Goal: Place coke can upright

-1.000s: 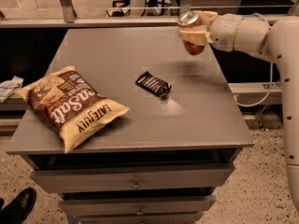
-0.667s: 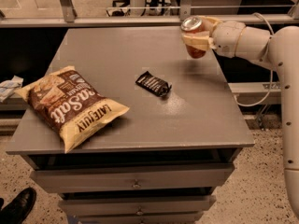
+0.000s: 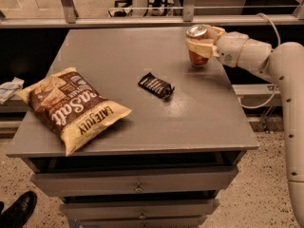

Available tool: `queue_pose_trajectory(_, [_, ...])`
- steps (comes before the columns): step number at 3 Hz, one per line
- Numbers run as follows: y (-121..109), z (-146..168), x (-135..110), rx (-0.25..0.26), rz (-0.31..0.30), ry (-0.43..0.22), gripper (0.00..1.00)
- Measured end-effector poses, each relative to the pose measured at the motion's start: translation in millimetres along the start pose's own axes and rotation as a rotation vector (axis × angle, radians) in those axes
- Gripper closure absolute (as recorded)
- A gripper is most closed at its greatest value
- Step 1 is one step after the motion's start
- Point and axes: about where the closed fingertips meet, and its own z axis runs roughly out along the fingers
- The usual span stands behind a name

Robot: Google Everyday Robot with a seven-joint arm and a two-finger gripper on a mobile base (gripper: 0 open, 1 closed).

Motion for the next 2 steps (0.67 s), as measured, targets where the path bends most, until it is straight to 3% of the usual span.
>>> queue_pose_trajectory(1, [-1.4, 0.2, -4.8, -0.013, 0.066, 0.029, 0.92])
queue_pose_trajectory(2, [-1.2, -0.6, -7.6, -0.024, 0.131, 0.068, 0.69])
